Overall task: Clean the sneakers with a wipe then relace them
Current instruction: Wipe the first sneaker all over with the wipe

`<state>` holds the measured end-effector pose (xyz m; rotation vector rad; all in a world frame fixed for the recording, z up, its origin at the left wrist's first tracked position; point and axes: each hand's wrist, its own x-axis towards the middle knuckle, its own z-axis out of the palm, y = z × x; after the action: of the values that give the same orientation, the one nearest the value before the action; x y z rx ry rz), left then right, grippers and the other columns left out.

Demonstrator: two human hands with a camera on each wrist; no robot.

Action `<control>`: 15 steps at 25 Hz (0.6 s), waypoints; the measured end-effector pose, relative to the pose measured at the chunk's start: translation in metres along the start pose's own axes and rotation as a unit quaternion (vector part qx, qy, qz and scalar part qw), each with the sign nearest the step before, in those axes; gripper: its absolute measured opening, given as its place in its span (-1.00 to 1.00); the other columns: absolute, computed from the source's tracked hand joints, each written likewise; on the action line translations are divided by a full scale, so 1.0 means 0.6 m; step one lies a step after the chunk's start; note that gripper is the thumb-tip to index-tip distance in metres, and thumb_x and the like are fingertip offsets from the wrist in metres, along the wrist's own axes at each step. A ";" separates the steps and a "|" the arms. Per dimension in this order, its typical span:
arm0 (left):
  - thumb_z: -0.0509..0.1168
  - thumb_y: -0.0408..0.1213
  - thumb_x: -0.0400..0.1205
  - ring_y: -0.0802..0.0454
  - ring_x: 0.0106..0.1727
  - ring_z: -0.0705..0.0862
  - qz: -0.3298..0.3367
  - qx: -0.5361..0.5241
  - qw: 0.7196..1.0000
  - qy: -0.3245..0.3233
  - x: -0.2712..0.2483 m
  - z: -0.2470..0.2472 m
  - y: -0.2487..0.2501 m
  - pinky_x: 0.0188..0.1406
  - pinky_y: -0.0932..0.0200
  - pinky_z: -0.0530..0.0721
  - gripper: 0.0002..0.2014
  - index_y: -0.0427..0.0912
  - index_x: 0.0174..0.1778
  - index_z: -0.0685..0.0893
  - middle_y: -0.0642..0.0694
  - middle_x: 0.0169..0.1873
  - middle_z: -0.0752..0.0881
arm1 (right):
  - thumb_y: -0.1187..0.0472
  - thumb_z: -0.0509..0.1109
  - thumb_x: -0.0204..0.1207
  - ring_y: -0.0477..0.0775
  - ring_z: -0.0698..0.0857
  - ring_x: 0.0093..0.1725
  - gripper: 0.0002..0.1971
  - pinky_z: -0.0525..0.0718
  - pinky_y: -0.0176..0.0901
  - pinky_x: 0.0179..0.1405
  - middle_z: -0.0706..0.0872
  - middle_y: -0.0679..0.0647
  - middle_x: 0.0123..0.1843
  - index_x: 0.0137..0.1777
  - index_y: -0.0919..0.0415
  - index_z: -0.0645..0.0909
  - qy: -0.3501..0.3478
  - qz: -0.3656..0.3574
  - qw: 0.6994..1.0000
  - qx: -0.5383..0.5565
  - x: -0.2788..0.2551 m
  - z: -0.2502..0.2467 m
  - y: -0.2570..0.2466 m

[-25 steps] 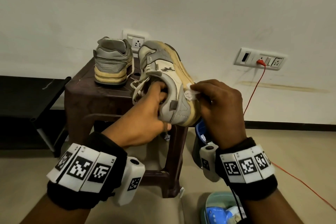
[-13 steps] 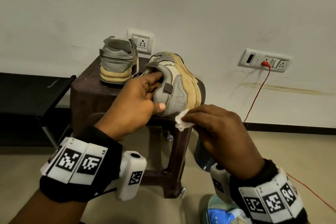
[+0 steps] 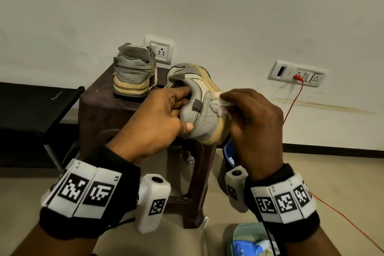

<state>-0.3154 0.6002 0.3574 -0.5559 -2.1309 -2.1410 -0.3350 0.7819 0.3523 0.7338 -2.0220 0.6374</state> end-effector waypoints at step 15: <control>0.37 -0.76 0.39 0.16 0.12 0.77 -0.031 0.021 0.998 0.057 0.002 0.005 -0.015 0.14 0.02 0.74 -0.31 0.11 0.22 0.60 0.05 0.14 0.77 | 0.19 0.31 0.54 0.14 0.73 -0.01 -0.76 0.73 -0.04 -0.05 0.77 0.21 -0.01 0.02 0.34 0.72 -0.041 -0.107 0.993 -0.019 -0.063 0.008 0.003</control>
<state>-0.3184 0.6036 0.3490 -0.3607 -2.1530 -2.0996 -0.3220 0.7896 0.3169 0.9514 -1.9903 0.4496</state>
